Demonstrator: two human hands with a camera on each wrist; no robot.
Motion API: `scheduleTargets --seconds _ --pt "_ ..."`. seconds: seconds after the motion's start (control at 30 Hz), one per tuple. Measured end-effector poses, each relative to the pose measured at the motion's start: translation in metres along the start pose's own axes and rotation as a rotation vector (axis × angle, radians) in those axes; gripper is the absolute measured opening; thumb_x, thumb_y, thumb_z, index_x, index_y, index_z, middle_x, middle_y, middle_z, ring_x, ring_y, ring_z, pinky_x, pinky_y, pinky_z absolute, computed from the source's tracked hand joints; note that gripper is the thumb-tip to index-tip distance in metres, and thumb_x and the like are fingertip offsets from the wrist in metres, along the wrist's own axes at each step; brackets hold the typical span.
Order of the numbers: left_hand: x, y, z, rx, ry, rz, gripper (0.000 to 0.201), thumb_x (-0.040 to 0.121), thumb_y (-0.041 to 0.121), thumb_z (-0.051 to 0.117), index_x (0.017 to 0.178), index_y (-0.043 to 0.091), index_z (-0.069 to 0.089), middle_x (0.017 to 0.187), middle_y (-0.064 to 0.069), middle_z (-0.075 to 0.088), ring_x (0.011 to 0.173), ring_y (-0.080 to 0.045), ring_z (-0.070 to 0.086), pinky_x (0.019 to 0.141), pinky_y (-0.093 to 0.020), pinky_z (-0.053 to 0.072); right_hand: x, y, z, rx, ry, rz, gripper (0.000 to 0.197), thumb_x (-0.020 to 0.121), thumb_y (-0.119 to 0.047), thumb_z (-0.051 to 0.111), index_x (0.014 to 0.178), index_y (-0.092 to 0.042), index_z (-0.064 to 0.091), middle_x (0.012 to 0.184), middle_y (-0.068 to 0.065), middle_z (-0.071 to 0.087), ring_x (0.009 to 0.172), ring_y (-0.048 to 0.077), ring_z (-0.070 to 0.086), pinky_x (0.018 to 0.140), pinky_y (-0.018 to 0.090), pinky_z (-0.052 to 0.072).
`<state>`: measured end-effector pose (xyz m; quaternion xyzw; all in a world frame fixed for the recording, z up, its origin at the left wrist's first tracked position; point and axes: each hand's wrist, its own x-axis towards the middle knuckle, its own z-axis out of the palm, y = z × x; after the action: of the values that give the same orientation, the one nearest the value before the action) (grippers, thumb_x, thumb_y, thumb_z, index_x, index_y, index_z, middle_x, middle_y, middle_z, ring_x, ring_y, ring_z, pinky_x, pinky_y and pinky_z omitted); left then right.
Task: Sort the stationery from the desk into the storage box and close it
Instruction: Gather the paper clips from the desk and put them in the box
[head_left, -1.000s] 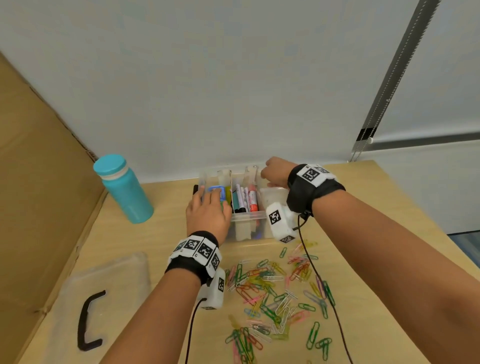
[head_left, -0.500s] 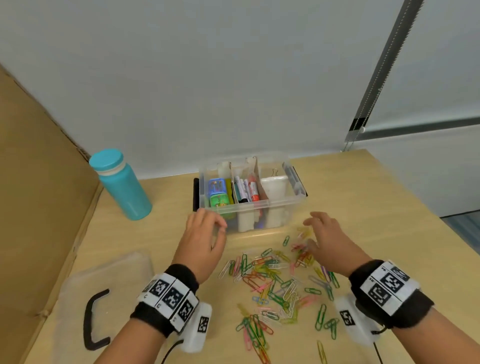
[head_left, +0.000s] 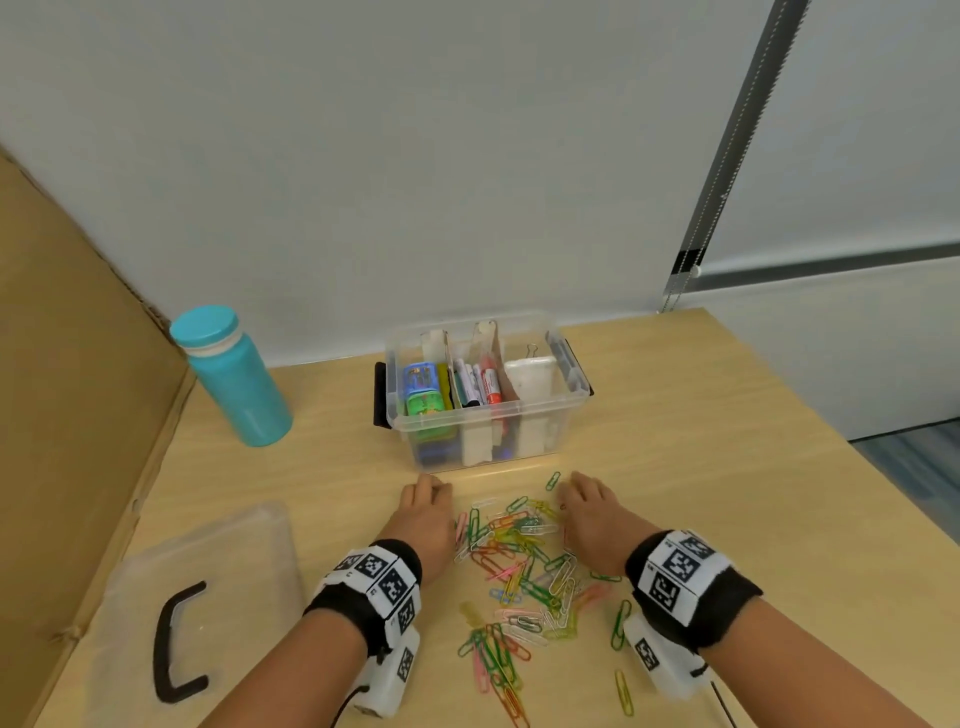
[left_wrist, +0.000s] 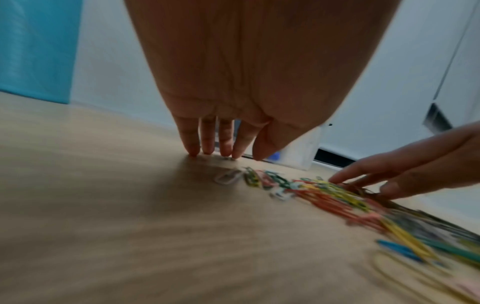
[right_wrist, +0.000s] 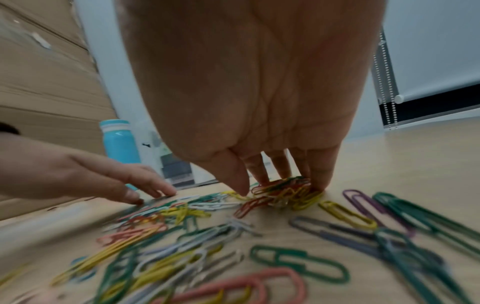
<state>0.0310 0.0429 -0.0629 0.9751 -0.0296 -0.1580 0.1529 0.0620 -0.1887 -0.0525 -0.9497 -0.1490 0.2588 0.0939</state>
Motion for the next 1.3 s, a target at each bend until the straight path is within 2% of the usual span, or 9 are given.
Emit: scheduleTargets --seconds 0.1,0.27,0.43,0.57,0.7,0.83,0.93,1.13,1.3 --pt "-0.015 0.013 0.012 0.002 0.014 0.115 0.052 0.093 0.007 0.036 0.144 0.011 0.027 0.141 -0.005 0.026 0.127 -0.022 0.027 0.109 -0.030 0.029 -0.017 0.000 0.010 -0.023 0.011 -0.071 0.064 0.093 -0.011 0.041 0.151 -0.014 0.014 0.160 0.008 -0.002 0.148 0.029 -0.001 0.119 0.045 0.017" --pt "-0.045 0.025 0.014 -0.069 -0.013 0.240 0.054 0.095 0.017 0.037 0.148 0.017 0.022 0.140 0.001 0.028 0.126 -0.015 0.027 0.110 -0.026 0.027 -0.048 0.001 -0.004 0.048 0.099 -0.138 0.063 0.088 -0.035 0.058 0.143 -0.022 0.029 0.142 0.002 0.033 0.127 0.020 0.037 0.105 0.033 0.039" --pt "-0.069 0.016 -0.001 -0.051 -0.051 0.260 0.055 0.071 0.057 0.067 0.112 0.032 0.041 0.113 0.015 0.033 0.106 -0.007 0.036 0.089 -0.029 0.044 -0.072 0.023 -0.005 -0.023 -0.055 0.141 0.125 0.053 -0.049 0.086 0.147 -0.021 0.010 0.136 0.006 0.022 0.123 0.028 0.044 0.100 0.038 0.045" --pt "-0.084 0.034 0.006 0.080 -0.256 0.278 0.050 0.064 0.047 0.077 0.089 0.027 0.039 0.100 0.012 0.047 0.086 -0.013 0.045 0.065 -0.025 0.037 -0.072 0.019 0.011 0.019 -0.120 0.178 0.146 0.052 -0.035 0.091 0.150 -0.019 -0.017 0.147 0.012 0.004 0.122 0.030 0.051 0.097 0.034 0.048" --pt "-0.075 0.046 0.008 -0.021 -0.255 0.229 0.028 0.078 0.030 0.071 0.088 0.021 0.047 0.080 0.010 0.049 0.071 -0.012 0.045 0.060 -0.024 0.036 -0.059 0.002 0.021 0.145 -0.079 0.133 0.137 0.057 -0.028 0.090 0.151 -0.019 -0.010 0.153 0.016 -0.007 0.129 0.030 0.046 0.106 0.034 0.042" --pt "-0.060 0.053 -0.001 -0.053 -0.157 0.197 0.017 0.085 0.029 0.065 0.092 0.018 0.053 0.089 0.002 0.059 0.076 -0.015 0.053 0.074 -0.030 0.048 -0.055 -0.004 0.010 0.295 0.041 0.086 0.104 0.065 -0.025 0.085 0.145 -0.020 0.017 0.133 0.009 0.025 0.109 0.027 0.055 0.098 0.031 0.047" --pt "-0.064 0.053 -0.008 -0.071 -0.130 0.219 0.021 0.083 0.034 0.066 0.089 0.020 0.053 0.089 0.001 0.060 0.078 -0.017 0.057 0.073 -0.030 0.048 -0.073 0.000 -0.003 0.227 0.043 0.037 0.075 0.064 -0.035 0.084 0.119 -0.021 0.034 0.118 -0.001 0.036 0.093 0.017 0.056 0.078 0.027 0.050" --pt "-0.083 0.056 0.017 0.029 -0.381 0.277 0.035 0.073 0.049 0.071 0.084 0.021 0.053 0.088 -0.001 0.065 0.080 -0.020 0.058 0.066 -0.032 0.044 -0.109 -0.001 -0.002 -0.062 -0.392 0.042 0.050 0.072 -0.031 0.079 0.071 -0.026 0.030 0.069 -0.011 0.038 0.050 0.002 0.036 0.031 0.013 0.032" --pt "-0.066 0.063 0.022 0.064 -0.285 0.318 0.030 0.084 0.049 0.060 0.086 0.019 0.055 0.083 0.004 0.059 0.075 -0.016 0.054 0.068 -0.031 0.044 -0.077 -0.003 0.007 0.186 -0.384 0.076 0.032 0.078 -0.023 0.077 0.067 -0.016 0.047 0.061 0.001 0.060 0.059 0.019 0.067 0.053 0.024 0.051"
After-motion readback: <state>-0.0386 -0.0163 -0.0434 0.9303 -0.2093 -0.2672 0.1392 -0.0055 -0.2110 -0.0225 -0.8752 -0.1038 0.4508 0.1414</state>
